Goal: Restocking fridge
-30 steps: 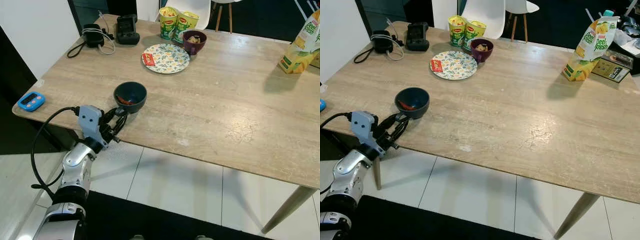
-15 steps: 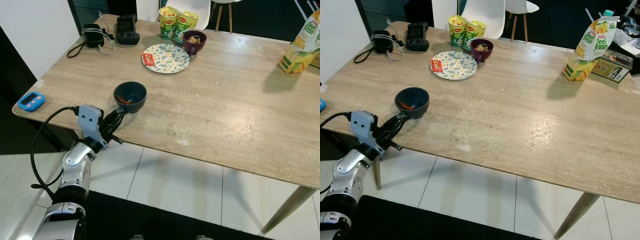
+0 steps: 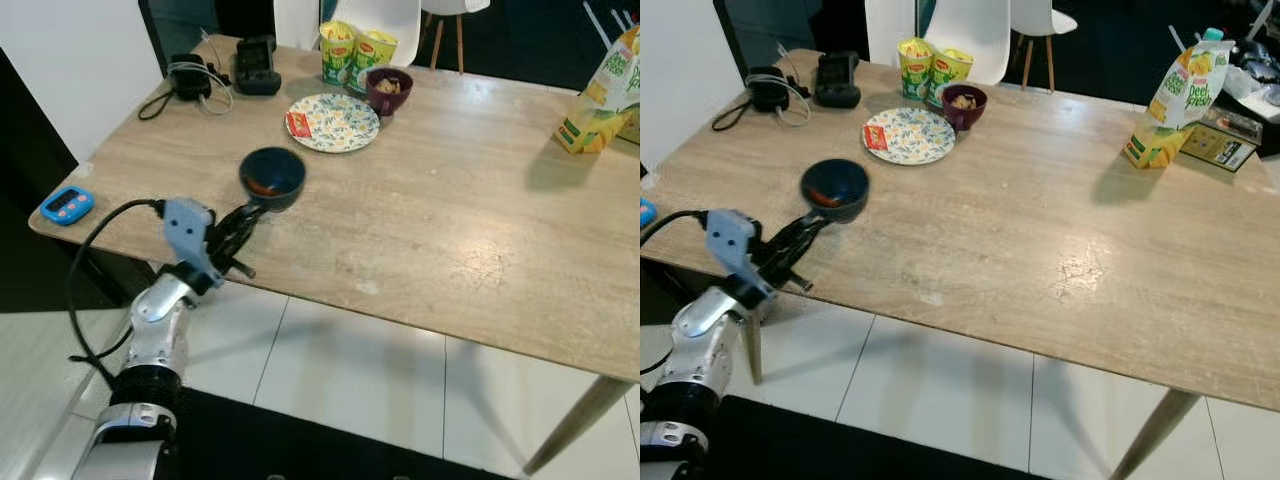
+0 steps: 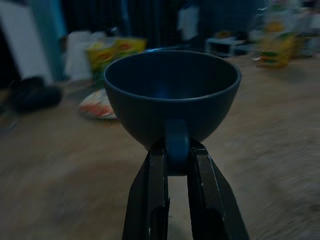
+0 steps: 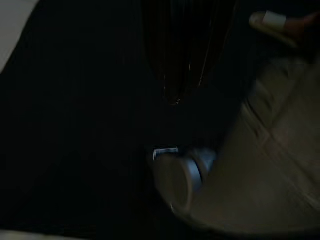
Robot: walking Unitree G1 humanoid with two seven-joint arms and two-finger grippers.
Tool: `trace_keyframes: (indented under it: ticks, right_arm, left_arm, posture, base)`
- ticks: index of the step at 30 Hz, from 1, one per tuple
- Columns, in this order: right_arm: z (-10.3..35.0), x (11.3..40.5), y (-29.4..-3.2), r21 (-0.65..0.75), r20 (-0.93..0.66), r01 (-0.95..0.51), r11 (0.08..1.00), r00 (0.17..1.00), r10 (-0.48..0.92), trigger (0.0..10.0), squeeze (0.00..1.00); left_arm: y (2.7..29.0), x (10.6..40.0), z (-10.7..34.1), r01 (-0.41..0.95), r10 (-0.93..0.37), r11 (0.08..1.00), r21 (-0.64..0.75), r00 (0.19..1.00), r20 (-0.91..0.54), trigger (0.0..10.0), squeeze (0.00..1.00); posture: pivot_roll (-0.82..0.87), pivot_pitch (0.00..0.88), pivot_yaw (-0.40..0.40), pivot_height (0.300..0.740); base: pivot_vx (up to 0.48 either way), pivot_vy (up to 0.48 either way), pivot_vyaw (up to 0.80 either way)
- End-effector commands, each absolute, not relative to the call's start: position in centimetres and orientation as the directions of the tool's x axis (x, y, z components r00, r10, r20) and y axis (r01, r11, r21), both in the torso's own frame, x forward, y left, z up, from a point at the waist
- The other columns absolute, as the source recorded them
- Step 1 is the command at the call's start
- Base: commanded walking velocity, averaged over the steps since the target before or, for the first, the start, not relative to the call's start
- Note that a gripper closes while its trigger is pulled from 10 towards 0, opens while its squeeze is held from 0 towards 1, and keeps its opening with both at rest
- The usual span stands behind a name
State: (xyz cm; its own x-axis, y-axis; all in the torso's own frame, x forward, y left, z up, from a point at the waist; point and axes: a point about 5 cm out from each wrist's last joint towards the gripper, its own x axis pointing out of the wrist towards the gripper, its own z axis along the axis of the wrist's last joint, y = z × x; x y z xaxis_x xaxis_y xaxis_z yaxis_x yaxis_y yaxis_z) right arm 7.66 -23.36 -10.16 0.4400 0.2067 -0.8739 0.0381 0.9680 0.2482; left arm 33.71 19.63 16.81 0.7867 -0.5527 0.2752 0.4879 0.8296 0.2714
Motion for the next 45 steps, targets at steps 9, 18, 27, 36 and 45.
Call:
trace_keyframes:
  ticks: [9,18,27,36,45]
  right_arm:
    - [-10.3,8.7,-23.4,0.207,-0.893,0.096,0.974,0.424,0.148,10.0,0.00]
    - [-10.4,9.6,-23.2,0.148,-0.910,0.123,0.981,0.406,0.086,10.0,0.00]
    - [-10.2,10.5,-23.6,0.086,-0.915,0.148,0.985,0.403,0.019,10.0,0.00]
    - [-10.2,11.0,-23.4,0.068,-0.915,0.168,0.983,0.402,-0.005,10.0,0.00]
    - [-10.1,11.1,-23.9,0.055,-0.914,0.189,0.980,0.405,-0.027,10.0,0.00]
  left_arm:
    - [13.9,32.1,16.1,0.646,-0.711,0.703,0.298,0.652,0.262,10.0,0.00]
    - [8.7,29.0,13.5,0.763,-0.780,0.622,0.176,0.584,0.225,10.0,0.00]
    - [6.9,27.4,11.7,0.772,-0.783,0.620,0.143,0.596,0.178,10.0,0.00]
    - [7.0,27.8,11.4,0.757,-0.775,0.631,0.169,0.611,0.159,0.0,0.00]
    - [7.5,28.3,11.8,0.719,-0.728,0.683,0.124,0.661,0.180,10.0,0.00]
  posture:
    - [0.02,0.000,-0.060,0.740]
    - [0.05,0.000,-0.064,0.740]
    - [0.05,0.000,-0.056,0.740]
    - [0.05,0.000,-0.054,0.740]
    - [0.05,0.000,-0.044,0.740]
  base:
    - [0.000,0.000,0.00]
    - [0.000,0.000,0.00]
    - [0.000,0.000,0.00]
    - [0.000,0.000,0.00]
    - [0.000,0.000,0.00]
